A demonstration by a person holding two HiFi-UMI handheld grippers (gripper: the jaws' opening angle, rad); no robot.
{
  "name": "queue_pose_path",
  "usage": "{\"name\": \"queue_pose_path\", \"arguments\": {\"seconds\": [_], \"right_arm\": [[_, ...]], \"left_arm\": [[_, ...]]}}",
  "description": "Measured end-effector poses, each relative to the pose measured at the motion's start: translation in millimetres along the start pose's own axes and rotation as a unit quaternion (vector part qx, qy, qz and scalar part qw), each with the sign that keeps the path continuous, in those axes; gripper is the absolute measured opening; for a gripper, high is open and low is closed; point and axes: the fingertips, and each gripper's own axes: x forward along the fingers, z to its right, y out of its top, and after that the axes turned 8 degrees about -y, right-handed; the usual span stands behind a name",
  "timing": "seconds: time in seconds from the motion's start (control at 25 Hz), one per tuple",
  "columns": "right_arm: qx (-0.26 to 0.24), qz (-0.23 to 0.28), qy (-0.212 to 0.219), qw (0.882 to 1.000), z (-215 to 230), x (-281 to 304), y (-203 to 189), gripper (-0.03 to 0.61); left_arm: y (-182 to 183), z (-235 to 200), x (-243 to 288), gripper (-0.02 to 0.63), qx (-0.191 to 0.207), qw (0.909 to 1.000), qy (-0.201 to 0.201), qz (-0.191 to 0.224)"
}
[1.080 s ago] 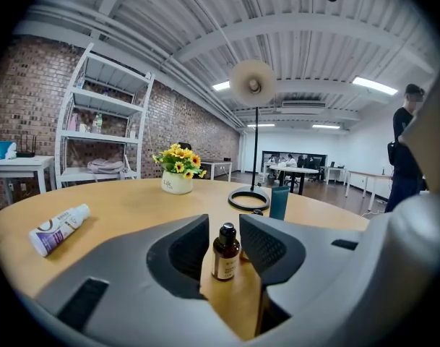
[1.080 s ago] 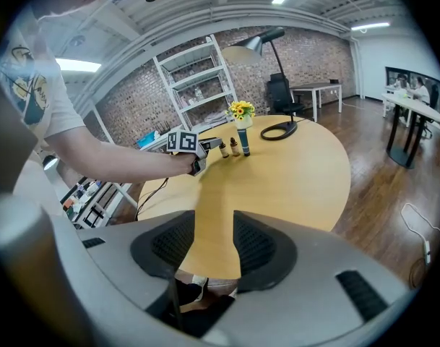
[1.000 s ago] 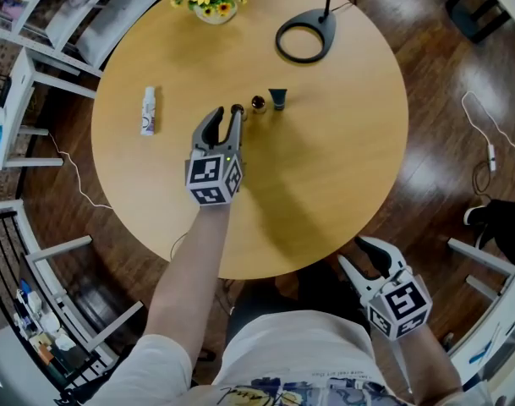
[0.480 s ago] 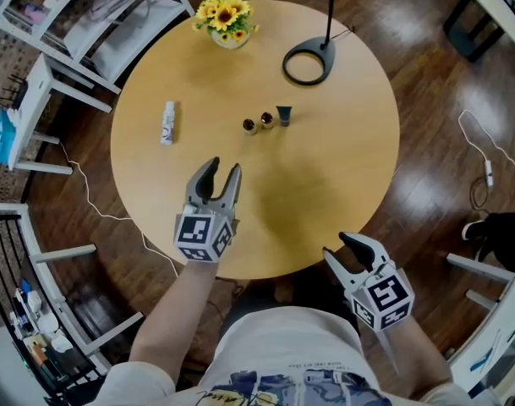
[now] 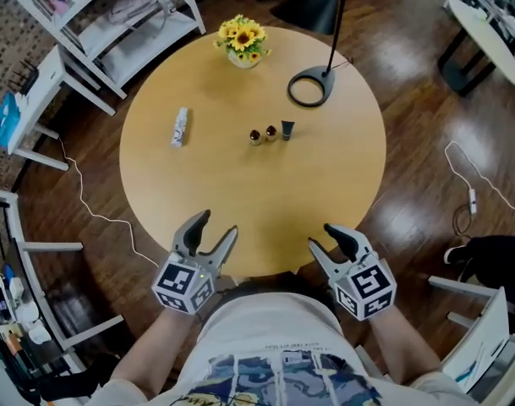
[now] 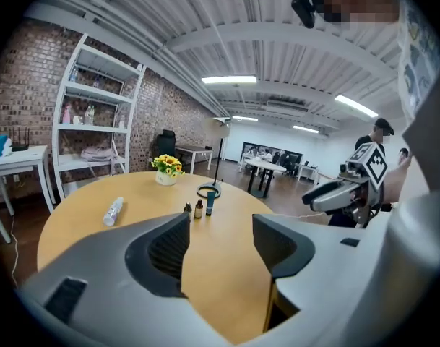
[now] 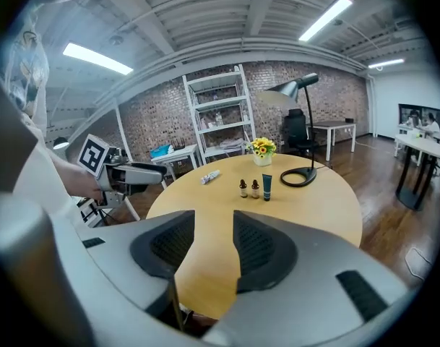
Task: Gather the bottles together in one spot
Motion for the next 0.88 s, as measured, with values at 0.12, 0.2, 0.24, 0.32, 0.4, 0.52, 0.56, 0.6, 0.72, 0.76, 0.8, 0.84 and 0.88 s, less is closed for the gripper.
{"name": "queue_pose_path", "arguments": {"seconds": [0.12, 0.2, 0.24, 0.32, 0.4, 0.52, 0.56, 0.6, 0.72, 0.76, 0.8, 0.84, 0.88], "right_arm": [[-0.007, 0.002, 0.0, 1.0, -9, 0, 6, 0.199], [-0.01, 0.001, 0.003, 1.0, -15, 1, 9, 0.199], [-0.011, 0.0, 0.004, 1.0, -19, 2, 10, 0.199], [-0.015, 0.001, 0.005, 1.0, -27, 4, 12, 0.199], [-0.022, 0.003, 0.004, 1.0, -35, 6, 15, 0.199], [-0.028, 0.003, -0.001, 1.0, -47, 10, 22, 0.199], [-0.03, 0.002, -0.003, 1.0, -50, 11, 23, 0.199], [-0.031, 0.002, -0.005, 1.0, -54, 11, 25, 0.199], [-0.029, 0.0, -0.015, 0.999, -67, 10, 27, 0.199], [-0.028, 0.0, -0.019, 0.999, -71, 10, 28, 0.199], [-0.026, -0.001, -0.025, 0.999, -75, 11, 28, 0.199], [-0.024, -0.001, -0.031, 0.999, -79, 11, 28, 0.199], [-0.021, -0.001, -0.039, 0.999, -83, 12, 28, 0.199]], "left_arm": [[-8, 3, -24, 0.247, -0.003, 0.9994, -0.002, -0.036], [-10, 3, -36, 0.247, -0.004, 0.9987, -0.009, -0.049], [-10, 3, -41, 0.247, -0.002, 0.9985, -0.012, -0.054], [-10, 2, -51, 0.247, 0.007, 0.998, -0.017, -0.061], [-9, -2, -61, 0.247, 0.01, 0.998, -0.019, -0.06], [-8, -11, -72, 0.25, -0.006, 0.9983, -0.029, -0.05], [-8, -13, -75, 0.269, -0.014, 0.9982, -0.035, -0.048], [-8, -15, -79, 0.278, -0.02, 0.9979, -0.04, -0.046], [-9, -24, -90, 0.291, -0.032, 0.9976, -0.051, -0.036], [-8, -29, -94, 0.291, -0.034, 0.9976, -0.051, -0.032], [-8, -35, -99, 0.291, -0.034, 0.9977, -0.051, -0.028], [-8, -43, -103, 0.291, -0.032, 0.9979, -0.051, -0.026], [-8, -51, -107, 0.291, -0.028, 0.998, -0.05, -0.026]]}}
